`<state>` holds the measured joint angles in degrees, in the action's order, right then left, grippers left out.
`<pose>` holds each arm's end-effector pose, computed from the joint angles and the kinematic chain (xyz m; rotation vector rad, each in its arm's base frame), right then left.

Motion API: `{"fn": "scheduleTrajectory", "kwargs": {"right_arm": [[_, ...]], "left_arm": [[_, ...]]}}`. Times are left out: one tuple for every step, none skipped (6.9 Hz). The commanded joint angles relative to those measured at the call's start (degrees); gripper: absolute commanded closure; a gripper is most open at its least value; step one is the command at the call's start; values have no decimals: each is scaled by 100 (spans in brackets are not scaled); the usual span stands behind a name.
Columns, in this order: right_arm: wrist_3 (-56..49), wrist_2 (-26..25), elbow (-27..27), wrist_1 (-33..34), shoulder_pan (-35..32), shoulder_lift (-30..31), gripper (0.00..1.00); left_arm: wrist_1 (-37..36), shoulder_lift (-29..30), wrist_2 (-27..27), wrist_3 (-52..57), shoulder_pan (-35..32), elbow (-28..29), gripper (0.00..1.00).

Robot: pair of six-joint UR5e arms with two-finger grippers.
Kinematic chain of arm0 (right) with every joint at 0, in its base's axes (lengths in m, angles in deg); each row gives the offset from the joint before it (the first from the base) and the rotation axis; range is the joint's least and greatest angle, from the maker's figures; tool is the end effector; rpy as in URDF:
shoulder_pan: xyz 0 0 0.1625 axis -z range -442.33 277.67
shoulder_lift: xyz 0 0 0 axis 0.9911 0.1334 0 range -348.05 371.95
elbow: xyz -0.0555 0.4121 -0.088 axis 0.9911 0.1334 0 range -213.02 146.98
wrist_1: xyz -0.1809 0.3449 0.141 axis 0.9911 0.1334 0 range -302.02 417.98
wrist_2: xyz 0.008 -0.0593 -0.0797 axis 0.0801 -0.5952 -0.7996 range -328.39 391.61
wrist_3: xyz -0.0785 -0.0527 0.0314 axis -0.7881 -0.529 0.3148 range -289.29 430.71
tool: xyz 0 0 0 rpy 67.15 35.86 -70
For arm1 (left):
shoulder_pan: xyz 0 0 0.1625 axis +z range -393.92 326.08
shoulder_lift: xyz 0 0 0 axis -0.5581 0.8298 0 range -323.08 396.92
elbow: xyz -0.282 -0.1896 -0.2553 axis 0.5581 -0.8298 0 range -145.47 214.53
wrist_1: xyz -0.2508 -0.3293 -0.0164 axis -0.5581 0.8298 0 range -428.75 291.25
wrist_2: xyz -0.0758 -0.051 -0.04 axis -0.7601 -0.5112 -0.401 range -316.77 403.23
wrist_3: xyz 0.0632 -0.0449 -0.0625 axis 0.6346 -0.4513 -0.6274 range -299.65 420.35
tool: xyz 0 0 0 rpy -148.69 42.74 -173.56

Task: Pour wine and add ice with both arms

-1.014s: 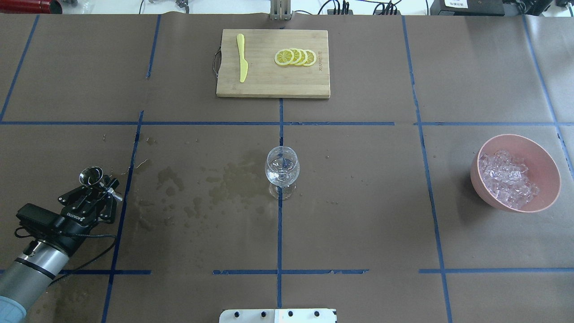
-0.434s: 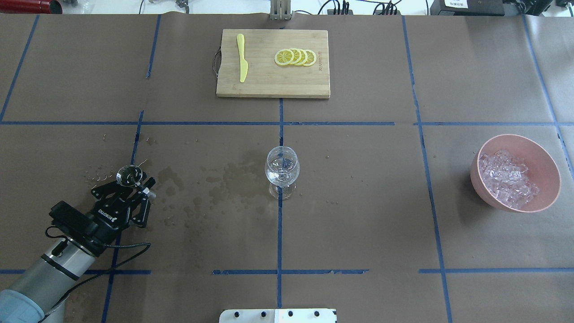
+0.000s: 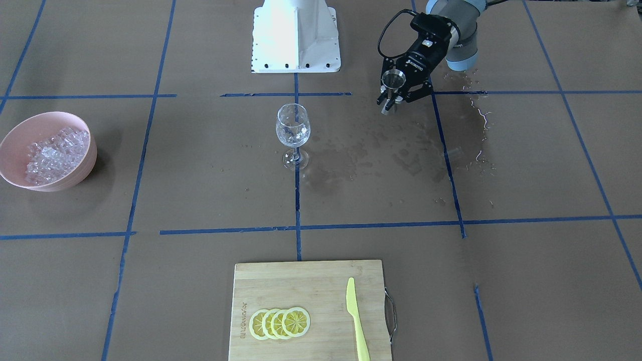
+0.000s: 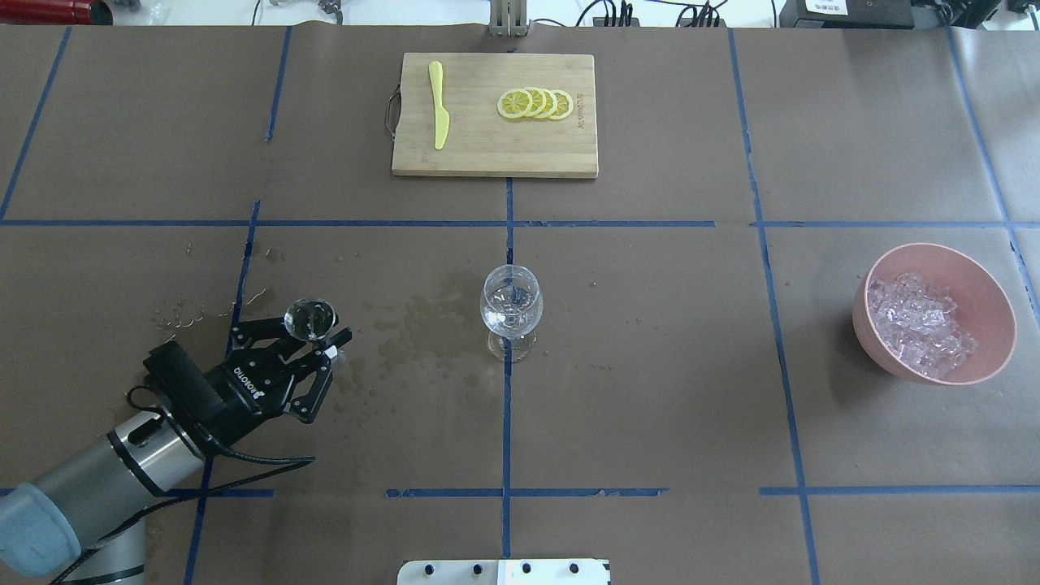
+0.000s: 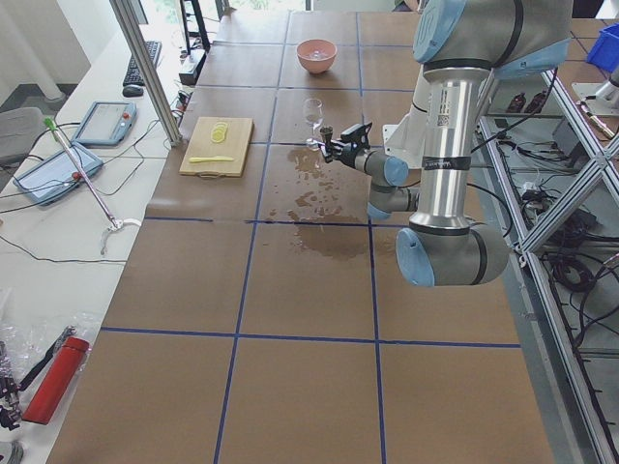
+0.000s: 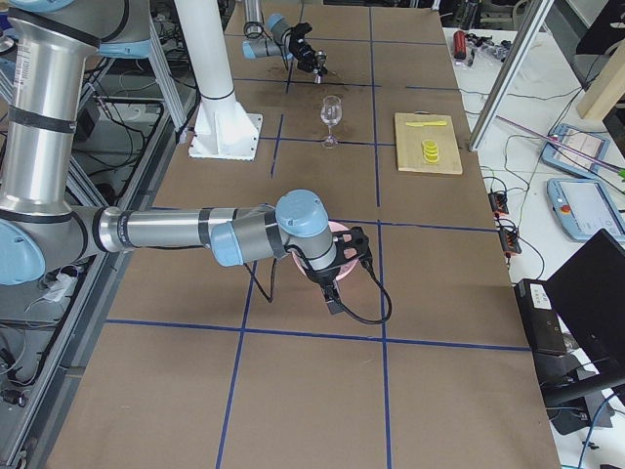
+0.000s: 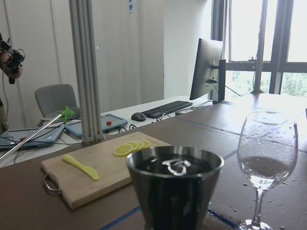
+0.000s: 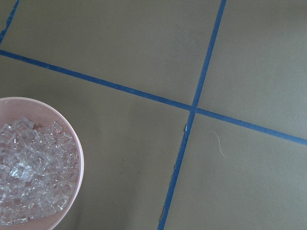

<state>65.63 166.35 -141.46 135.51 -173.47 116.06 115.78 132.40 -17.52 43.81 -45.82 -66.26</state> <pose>0.0712 -0.4019 0.5841 0.3202 -0.7595 -0.1794 0.4156 -0.2734 0.3517 1.5094 1.1423 0.2402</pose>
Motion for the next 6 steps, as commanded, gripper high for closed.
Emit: {"fn": "scheduleTrajectory", "kwargs": {"right_arm": [[7, 0, 7, 7, 0, 4, 0], [7, 0, 16, 7, 0, 4, 0], [7, 0, 16, 7, 0, 4, 0], [7, 0, 16, -2, 0, 4, 0], [-2, -9, 16, 7, 0, 4, 0], [-2, -9, 16, 7, 0, 4, 0]], "left_arm": [[-871, 232, -1408, 19, -505, -318, 100], [-1327, 590, -1691, 19, -672, -336, 100], [-1915, 864, -1920, 19, -813, -397, 100], [-2425, 1023, -2071, 19, -832, -546, 100], [-2874, 1120, -2316, 11, -893, -695, 100], [-3322, 1191, -2414, 19, -945, -810, 100]]}}
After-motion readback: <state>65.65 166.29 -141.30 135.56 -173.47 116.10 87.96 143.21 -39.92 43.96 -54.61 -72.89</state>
